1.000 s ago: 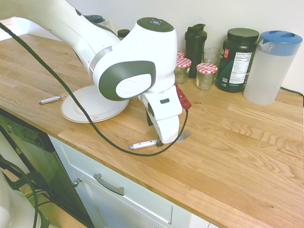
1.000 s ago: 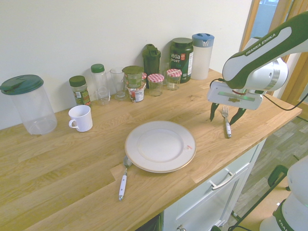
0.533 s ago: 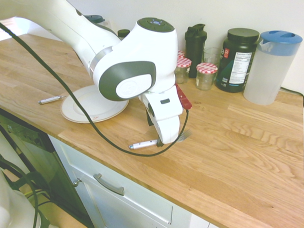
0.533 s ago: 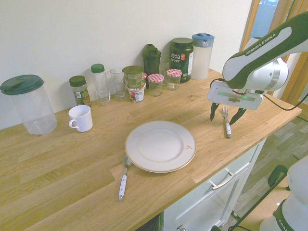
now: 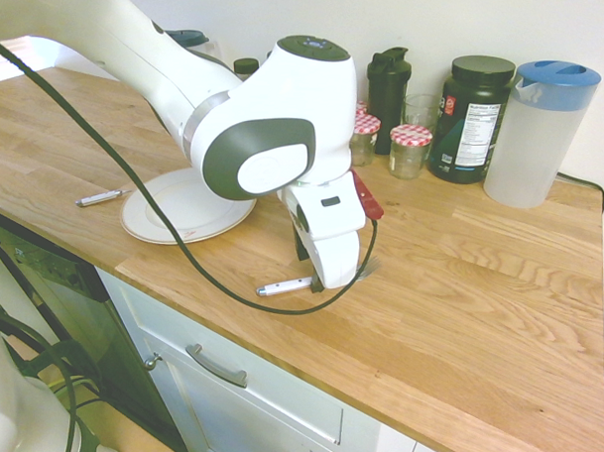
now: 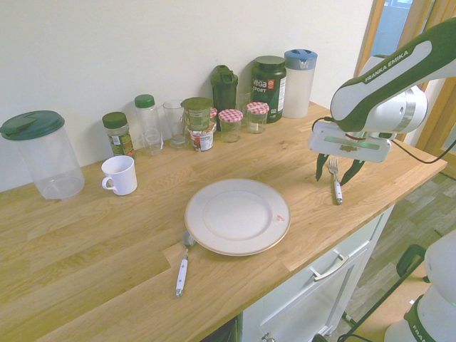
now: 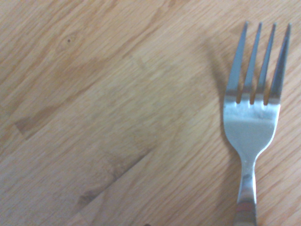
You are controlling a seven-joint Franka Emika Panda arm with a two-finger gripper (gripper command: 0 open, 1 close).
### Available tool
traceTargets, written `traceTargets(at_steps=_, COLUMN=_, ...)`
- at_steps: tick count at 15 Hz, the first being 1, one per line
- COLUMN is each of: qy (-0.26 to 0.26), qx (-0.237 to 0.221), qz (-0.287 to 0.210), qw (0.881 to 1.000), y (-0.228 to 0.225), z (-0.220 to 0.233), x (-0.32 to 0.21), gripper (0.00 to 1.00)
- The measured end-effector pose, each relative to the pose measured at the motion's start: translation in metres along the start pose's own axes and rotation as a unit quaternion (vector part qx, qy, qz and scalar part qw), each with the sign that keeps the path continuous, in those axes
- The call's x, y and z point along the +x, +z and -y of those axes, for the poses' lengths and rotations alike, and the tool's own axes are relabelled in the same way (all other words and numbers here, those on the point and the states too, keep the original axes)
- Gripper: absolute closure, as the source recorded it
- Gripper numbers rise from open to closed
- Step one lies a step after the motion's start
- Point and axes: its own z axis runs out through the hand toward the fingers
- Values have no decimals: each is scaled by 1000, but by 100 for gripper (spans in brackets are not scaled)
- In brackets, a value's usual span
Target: Put the fork into the plate
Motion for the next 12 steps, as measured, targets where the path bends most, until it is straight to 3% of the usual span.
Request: traceTargets(at_steps=12, qy=11, qx=-36, qz=-18, qw=999, y=3, z=4, x=-16, gripper=100)
